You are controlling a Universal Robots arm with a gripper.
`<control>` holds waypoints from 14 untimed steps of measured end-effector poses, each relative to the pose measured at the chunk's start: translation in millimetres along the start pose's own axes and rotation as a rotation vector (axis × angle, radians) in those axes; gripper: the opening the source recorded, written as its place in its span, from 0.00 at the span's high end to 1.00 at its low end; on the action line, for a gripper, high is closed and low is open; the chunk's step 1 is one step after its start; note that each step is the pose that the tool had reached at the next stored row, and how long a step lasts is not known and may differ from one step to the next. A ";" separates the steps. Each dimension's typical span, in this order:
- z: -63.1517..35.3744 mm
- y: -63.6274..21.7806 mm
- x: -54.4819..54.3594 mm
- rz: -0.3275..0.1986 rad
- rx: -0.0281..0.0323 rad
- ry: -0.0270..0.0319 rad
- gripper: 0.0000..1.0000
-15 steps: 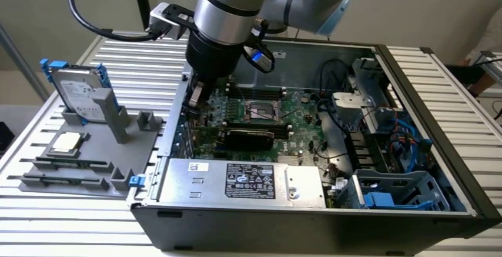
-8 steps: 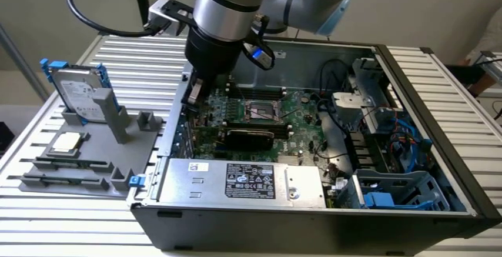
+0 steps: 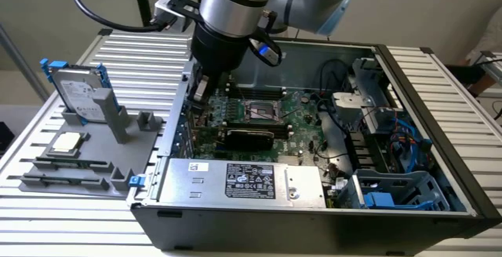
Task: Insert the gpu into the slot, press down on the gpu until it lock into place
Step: 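Press down on the gpu until it lock into place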
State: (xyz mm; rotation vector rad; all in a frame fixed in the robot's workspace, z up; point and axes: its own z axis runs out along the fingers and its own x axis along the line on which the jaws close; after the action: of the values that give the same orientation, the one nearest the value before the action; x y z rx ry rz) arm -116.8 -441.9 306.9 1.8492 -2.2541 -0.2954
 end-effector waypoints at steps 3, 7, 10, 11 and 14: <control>-2.4 -6.7 -1.4 0.000 0.0016 -0.0009 0.89; -6.2 -15.2 -3.1 -0.001 0.0102 -0.0054 0.89; -8.3 -21.0 -4.3 -0.002 0.0258 -0.0108 0.89; -9.0 -22.9 -4.7 -0.003 0.0321 -0.0128 0.89; -10.8 -28.2 -5.8 -0.004 0.0516 -0.0183 0.89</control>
State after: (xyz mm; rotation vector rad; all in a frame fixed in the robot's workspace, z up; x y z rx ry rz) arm -86.1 -441.9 308.9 1.8834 -2.2916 -0.2582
